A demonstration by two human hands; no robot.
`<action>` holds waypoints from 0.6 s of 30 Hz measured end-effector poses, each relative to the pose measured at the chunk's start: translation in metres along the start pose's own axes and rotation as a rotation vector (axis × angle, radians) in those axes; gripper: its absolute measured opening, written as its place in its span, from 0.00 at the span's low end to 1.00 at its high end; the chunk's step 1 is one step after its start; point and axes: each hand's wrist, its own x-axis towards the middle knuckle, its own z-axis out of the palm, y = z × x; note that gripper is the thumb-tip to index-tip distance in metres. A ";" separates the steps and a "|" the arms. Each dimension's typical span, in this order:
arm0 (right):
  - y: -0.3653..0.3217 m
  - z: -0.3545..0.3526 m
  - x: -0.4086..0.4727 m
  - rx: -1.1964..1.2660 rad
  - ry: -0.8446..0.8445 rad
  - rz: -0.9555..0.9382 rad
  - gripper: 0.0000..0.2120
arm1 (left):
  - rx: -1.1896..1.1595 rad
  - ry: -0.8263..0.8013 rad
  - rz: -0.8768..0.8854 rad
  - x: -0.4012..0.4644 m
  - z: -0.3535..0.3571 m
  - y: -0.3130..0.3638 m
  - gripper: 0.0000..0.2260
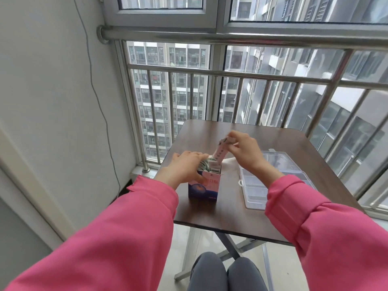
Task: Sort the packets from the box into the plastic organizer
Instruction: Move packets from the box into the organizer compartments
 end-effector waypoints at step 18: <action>0.033 -0.051 -0.049 0.857 -0.016 0.242 0.05 | -0.802 0.190 0.208 0.002 -0.025 0.093 0.30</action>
